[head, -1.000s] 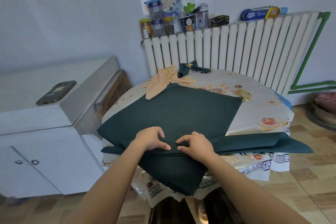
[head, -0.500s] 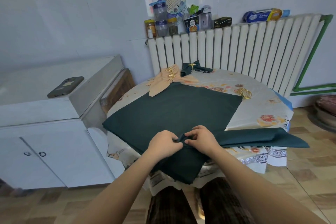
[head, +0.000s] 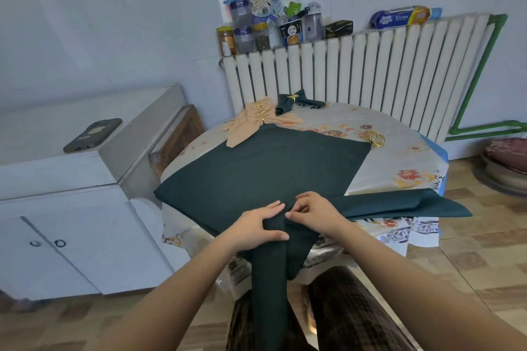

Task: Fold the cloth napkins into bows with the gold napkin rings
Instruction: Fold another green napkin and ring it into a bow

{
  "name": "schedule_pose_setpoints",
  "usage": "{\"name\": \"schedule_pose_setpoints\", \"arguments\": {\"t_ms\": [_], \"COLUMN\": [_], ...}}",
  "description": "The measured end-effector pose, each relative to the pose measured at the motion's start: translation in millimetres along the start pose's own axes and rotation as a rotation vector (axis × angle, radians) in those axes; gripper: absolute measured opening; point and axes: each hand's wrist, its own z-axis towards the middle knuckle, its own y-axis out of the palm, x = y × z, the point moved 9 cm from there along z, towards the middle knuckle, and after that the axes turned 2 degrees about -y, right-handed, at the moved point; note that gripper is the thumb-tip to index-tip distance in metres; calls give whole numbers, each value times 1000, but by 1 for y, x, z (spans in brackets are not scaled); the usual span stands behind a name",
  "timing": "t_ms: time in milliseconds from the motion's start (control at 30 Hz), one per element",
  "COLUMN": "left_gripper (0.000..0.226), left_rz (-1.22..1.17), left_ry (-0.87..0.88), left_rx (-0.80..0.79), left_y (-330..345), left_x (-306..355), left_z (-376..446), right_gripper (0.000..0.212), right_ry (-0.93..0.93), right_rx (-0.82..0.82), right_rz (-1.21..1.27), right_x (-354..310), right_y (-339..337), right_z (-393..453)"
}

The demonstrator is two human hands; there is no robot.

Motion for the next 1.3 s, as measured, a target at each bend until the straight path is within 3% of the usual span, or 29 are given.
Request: {"name": "schedule_pose_setpoints", "arguments": {"t_ms": [200,300,667,900,1034,1200,1267,1300], "left_gripper": [63,52,46,47,48,50,50,49], "left_rz": [258,310,125,47,237,377,386,383], "left_ry": [40,26,-125,-20,104,110,98,93], "left_rx": [102,137,56,172,141,91,84,75], "left_y": [9,12,11,7,13,26,27,28], "left_x": [4,2,-2,8,28,27,25,24], "left_z": [-3,-4,7,-2,2,7,9,10], "right_gripper": [7,23,21,26,32,27,11,12], "right_ry": [-50,-98,-111,-4,3,-78,-90,-74], "right_rx": [33,72,62,127,77,18,2,19], "right_rz": [37,19,-99,-69,-93,-226,-406,-507], "right_x": [0,0,-11,0,6,1,-2,0], "right_y": [2,1,27,-13,-22,-19,-14,-15], "right_z": [-10,-19,-28,-15,-6,-2,-8,-11]}}
